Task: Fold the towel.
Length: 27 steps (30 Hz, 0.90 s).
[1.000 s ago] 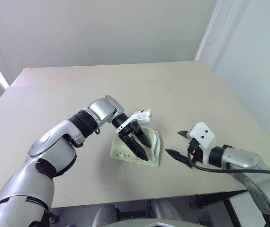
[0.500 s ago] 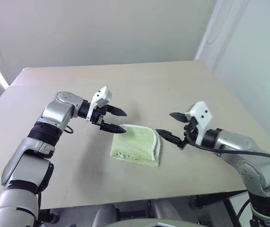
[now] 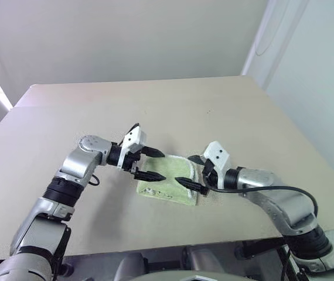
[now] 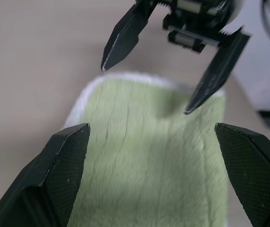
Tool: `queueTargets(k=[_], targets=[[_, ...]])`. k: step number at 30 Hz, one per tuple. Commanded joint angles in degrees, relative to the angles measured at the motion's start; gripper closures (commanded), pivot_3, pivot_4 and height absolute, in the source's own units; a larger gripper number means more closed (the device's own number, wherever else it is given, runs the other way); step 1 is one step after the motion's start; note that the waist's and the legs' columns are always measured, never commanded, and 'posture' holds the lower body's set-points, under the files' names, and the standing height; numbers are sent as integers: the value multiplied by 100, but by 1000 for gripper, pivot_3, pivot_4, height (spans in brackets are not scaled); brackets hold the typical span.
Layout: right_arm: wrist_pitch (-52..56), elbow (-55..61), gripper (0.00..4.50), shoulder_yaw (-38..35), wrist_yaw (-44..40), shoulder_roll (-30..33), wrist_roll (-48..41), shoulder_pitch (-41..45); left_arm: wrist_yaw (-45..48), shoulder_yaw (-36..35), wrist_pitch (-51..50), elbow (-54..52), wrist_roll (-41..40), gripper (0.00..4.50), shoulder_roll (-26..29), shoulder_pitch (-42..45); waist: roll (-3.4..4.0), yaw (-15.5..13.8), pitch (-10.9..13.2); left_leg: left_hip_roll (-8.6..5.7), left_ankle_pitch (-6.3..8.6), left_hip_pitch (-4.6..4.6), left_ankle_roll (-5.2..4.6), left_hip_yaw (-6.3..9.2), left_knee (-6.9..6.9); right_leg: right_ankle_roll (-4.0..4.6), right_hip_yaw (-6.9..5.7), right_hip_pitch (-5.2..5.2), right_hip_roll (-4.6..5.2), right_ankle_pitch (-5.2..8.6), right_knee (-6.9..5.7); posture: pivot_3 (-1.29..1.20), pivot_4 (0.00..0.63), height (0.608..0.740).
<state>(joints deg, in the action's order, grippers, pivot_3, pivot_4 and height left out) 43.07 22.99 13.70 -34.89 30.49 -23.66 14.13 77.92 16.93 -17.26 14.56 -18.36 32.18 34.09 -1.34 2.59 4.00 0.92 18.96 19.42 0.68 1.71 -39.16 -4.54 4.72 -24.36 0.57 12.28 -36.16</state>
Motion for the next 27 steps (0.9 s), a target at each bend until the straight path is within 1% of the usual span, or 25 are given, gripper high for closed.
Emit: queueTargets(k=[1,5,8,10,13,15,17,22,25,27], targets=[[-215,-222,0,212,37,-225,219,68,-21,27,246,-1,192,45,-61,-124,-1,-2,-1,0,0,0,0,0,0,0,0,0,0,0,0,0,0,712],[-377,-437,0,574,4,-217,642,-37,-14,108,849,558,531,45,-186,-321,1,-6,-2,0,0,1,0,0,0,1,-1,0,0,0,1,0,0,712],[-496,-589,0,678,-30,-134,888,-103,-67,95,1439,1584,735,45,-453,-319,2,-18,-8,-2,0,2,0,0,-1,0,-1,2,2,0,4,0,0,712],[-514,-616,0,653,-79,-112,926,-124,-197,69,2036,2409,929,45,-646,-233,0,-24,-23,-2,0,0,0,0,-2,0,-2,6,3,0,4,0,0,712],[-502,-674,0,667,-157,-75,1011,-108,-101,37,2450,3048,1013,45,-813,-83,5,-30,-41,-2,0,-9,0,3,-3,0,-5,36,3,0,4,0,0,712],[-487,-740,0,690,-184,-92,1066,-70,-2,-18,2555,3330,996,45,-894,55,4,-22,-42,-2,0,-35,0,7,-3,-1,-8,81,3,2,8,0,0,712],[-487,-773,0,654,-213,-149,1059,-23,79,-131,2644,3611,937,45,-975,206,5,-5,-43,-2,1,-107,2,12,-2,-2,-9,115,3,3,17,0,0,712],[-481,-777,0,476,-362,-111,964,53,802,-479,2446,3732,638,45,-868,327,7,39,-42,0,2,-108,3,29,0,-3,-25,121,2,3,53,0,0,712],[-423,-483,0,159,-560,-48,678,84,1204,-826,2168,3769,344,45,-789,489,6,86,-42,-1,1,-102,3,27,0,-4,-23,117,3,2,52,0,0,712],[-392,-298,0,-28,-669,-25,495,117,1309,-969,2292,3929,346,45,-704,582,4,98,-40,-5,2,-88,1,28,4,-7,-19,102,3,0,41,0,0,712]])
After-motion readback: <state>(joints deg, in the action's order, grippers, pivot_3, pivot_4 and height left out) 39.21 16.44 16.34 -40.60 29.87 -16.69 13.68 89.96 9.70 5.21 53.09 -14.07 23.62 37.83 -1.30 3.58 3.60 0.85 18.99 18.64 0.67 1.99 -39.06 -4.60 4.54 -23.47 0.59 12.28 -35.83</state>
